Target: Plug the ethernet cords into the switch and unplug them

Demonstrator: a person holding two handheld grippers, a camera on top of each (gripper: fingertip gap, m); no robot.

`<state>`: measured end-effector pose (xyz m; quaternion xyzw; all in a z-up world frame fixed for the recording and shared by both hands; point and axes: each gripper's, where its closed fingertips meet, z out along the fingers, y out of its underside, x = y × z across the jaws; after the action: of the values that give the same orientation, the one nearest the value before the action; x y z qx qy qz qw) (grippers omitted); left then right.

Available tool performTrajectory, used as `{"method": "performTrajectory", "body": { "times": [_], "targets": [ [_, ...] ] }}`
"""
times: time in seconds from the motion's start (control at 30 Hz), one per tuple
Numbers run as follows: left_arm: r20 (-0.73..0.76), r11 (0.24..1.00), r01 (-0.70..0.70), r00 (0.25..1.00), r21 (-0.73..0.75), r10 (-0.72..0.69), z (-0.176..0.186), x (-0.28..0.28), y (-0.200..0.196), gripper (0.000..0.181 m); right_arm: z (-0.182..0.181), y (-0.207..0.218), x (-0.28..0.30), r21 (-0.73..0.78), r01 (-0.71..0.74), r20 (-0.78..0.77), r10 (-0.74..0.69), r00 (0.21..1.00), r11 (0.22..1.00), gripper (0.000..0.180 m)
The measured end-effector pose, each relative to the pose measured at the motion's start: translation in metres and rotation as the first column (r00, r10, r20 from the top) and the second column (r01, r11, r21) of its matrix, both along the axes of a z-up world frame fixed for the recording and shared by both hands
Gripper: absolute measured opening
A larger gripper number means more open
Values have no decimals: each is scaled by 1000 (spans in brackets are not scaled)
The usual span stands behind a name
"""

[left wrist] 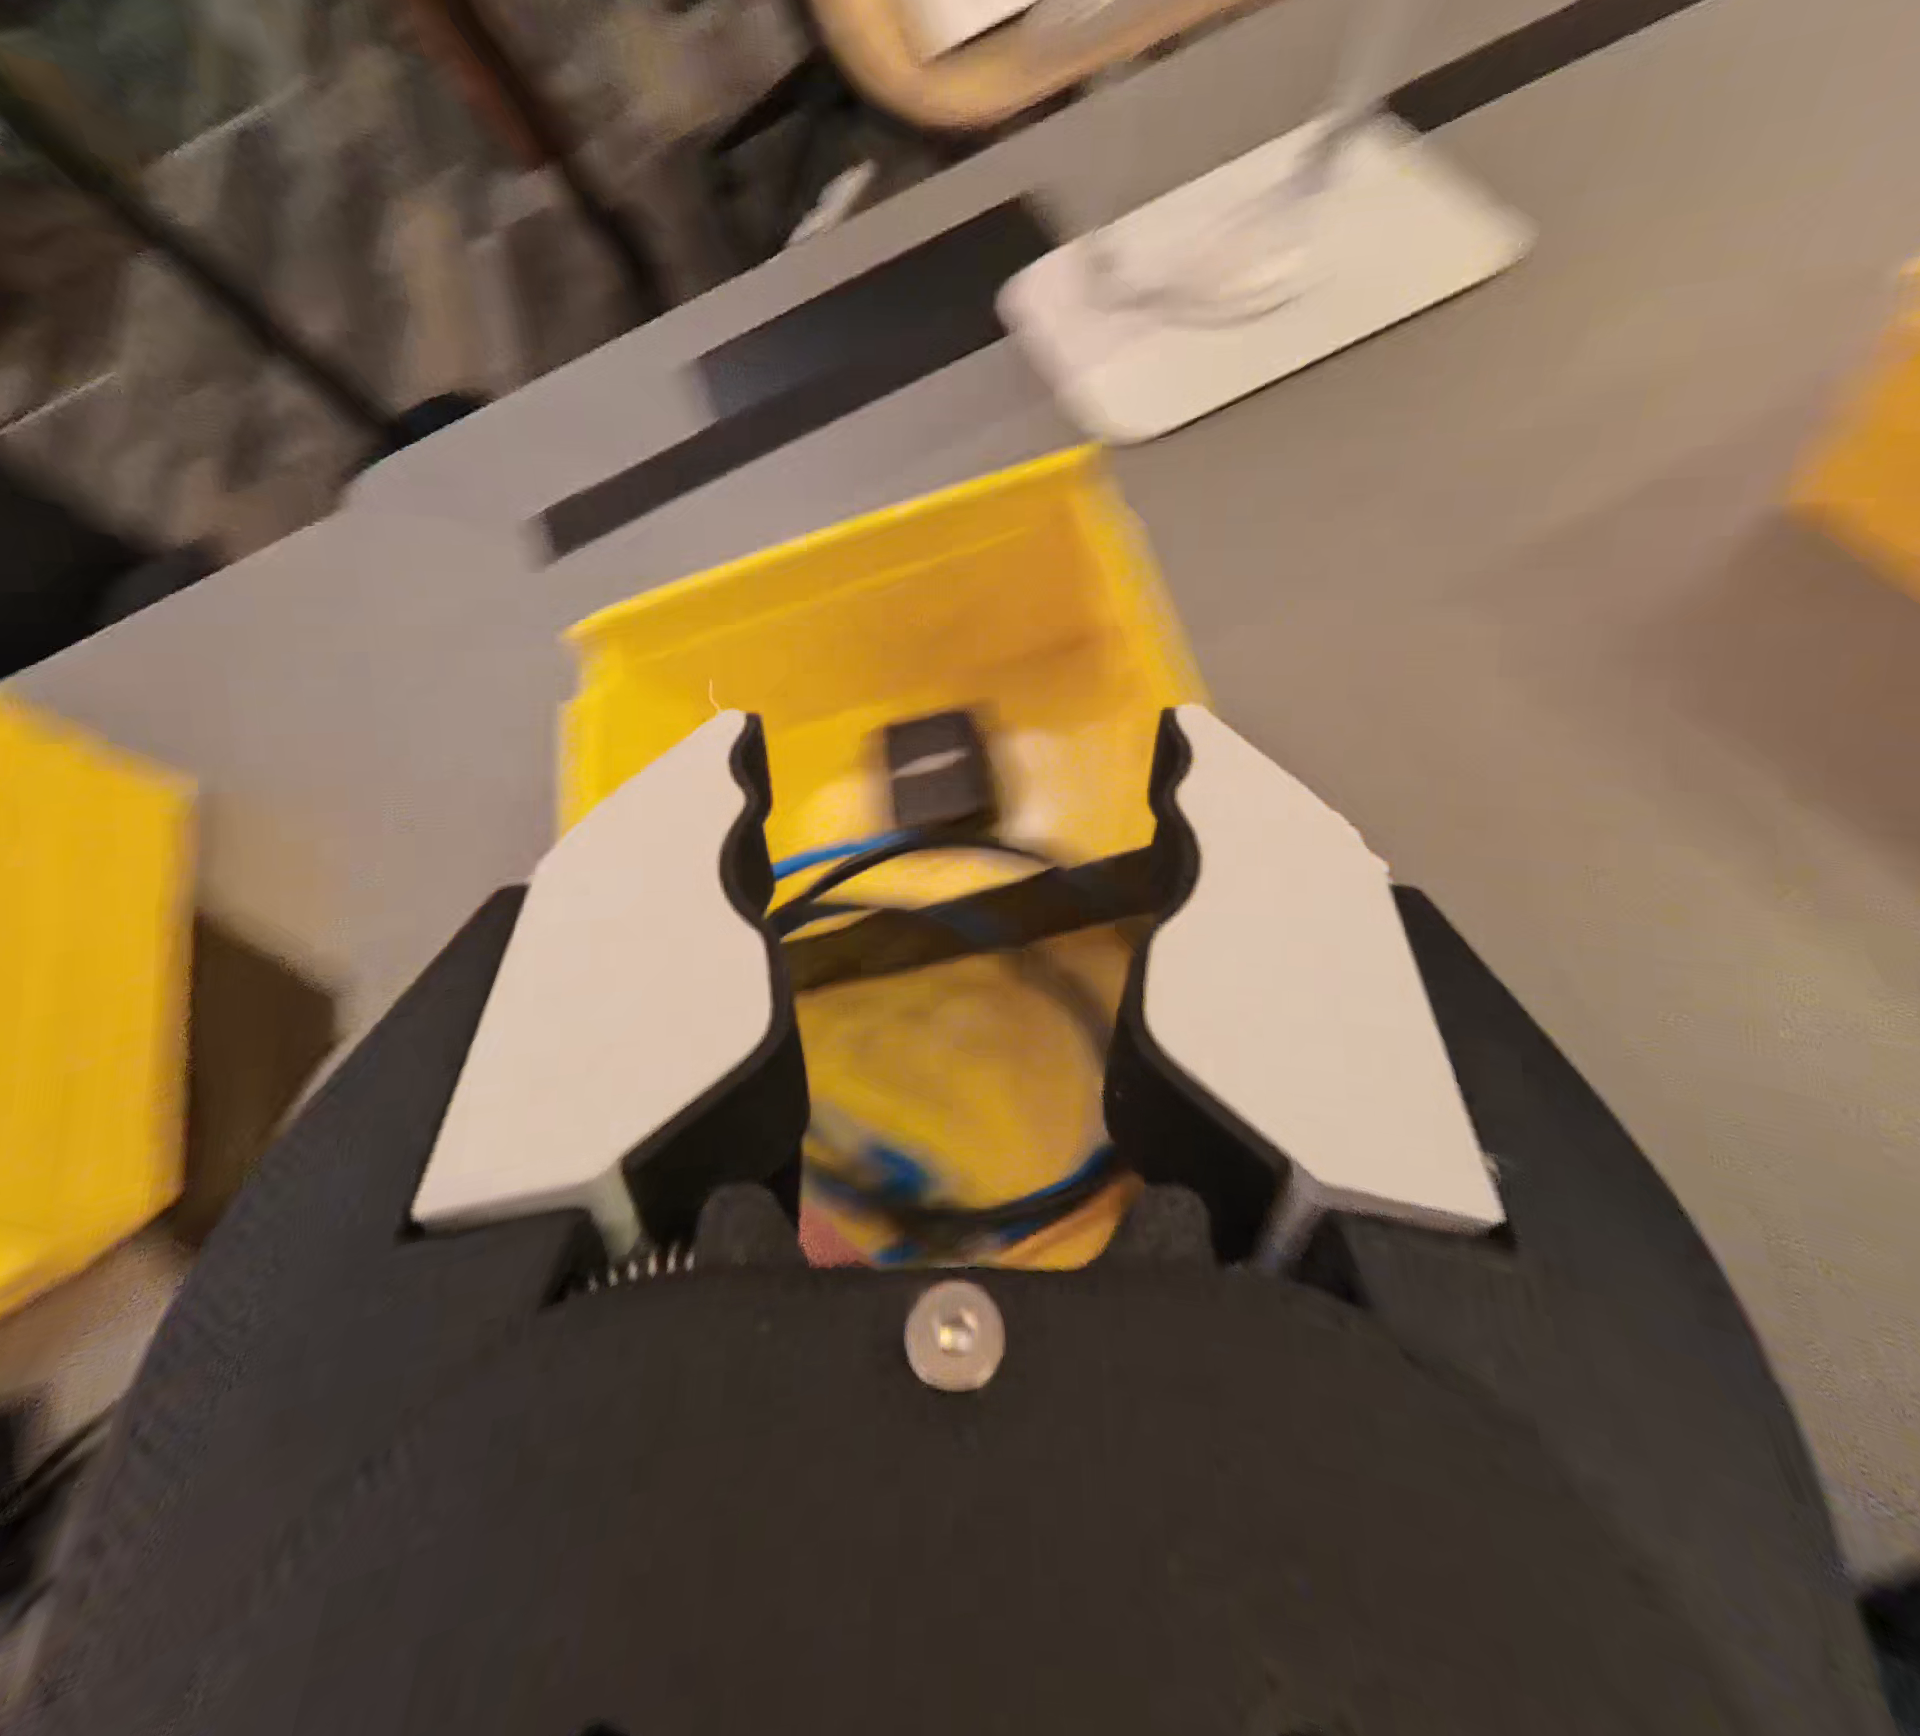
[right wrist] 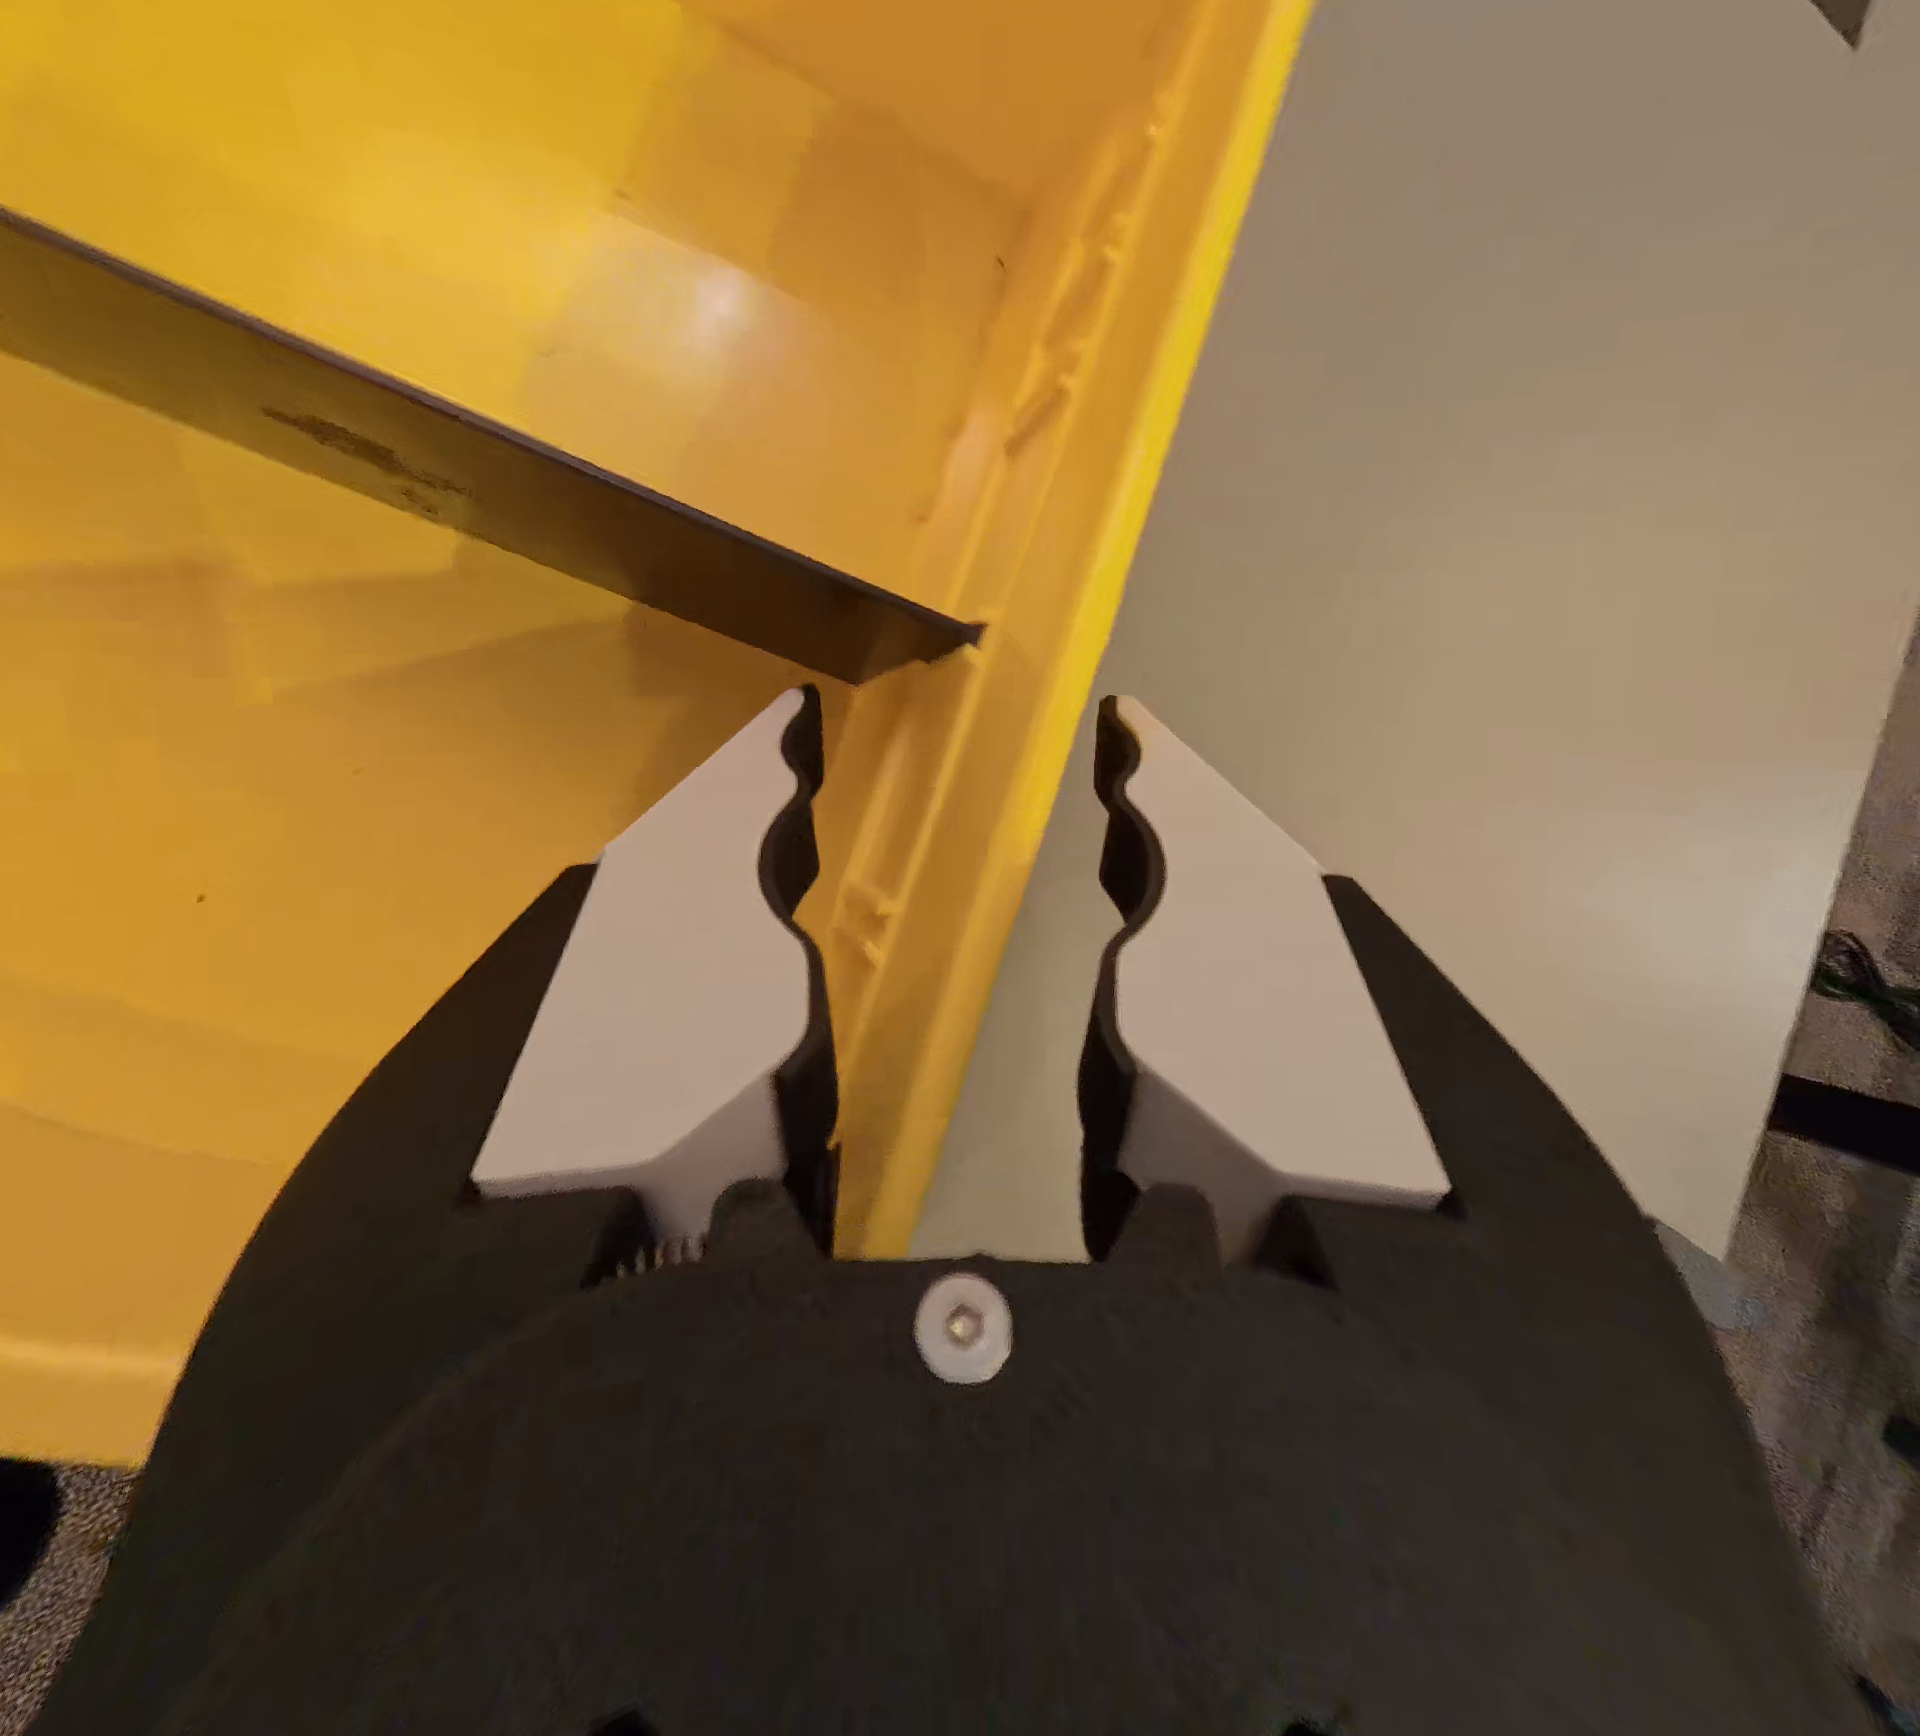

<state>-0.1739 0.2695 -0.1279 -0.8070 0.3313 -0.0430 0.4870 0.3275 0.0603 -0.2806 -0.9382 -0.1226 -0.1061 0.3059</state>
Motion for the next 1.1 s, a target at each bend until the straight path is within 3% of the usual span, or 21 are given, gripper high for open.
{"method": "performTrajectory", "body": {
  "times": [0.13, 0.27, 0.37, 0.43, 0.5, 0.73, 0.87, 0.97, 1.1],
  "targets": [
    [-185, 960, -243, 959, -139, 216, -65, -127, 32, 76, -2, -8, 30, -31, 4, -1, -4, 1000, 1000, 46],
    [-232, 908, -312, 940, -280, 251, -121, -178, 28, 71, 3, -13, 67, -24, 56, 5, -56, 998, 998, 44],
    [-161, 894, -257, 964, -368, 211, -146, -174, 20, 37, 2, -21, 96, -33, 111, 20, -110, 994, 993, 44],
    [-56, 888, -225, 974, -401, 221, -150, -167, 19, 12, 3, -26, 113, -31, 153, 32, -152, 988, 988, 43],
    [-25, 879, -207, 976, -429, 218, -150, -169, 17, 7, 3, -32, 128, -31, 189, 53, -187, 981, 982, 42],
    [-41, 870, -307, 948, -387, 317, -150, -219, 11, 5, 9, -46, 172, 12, 260, 118, -260, 958, 965, 49],
    [-19, 881, -309, 946, -359, 324, -144, -240, 10, 6, 22, -47, 180, 57, 269, 102, -273, 957, 962, 66],
    [-30, 894, -285, 956, -345, 293, -145, -248, 13, 6, 51, -46, 182, 140, 265, 152, -285, 946, 954, 72],
    [-62, 905, -265, 964, -331, 259, -144, -256, 19, 7, 99, -39, 157, 246, 196, 174, -242, 954, 949, 94]
  ]
}}
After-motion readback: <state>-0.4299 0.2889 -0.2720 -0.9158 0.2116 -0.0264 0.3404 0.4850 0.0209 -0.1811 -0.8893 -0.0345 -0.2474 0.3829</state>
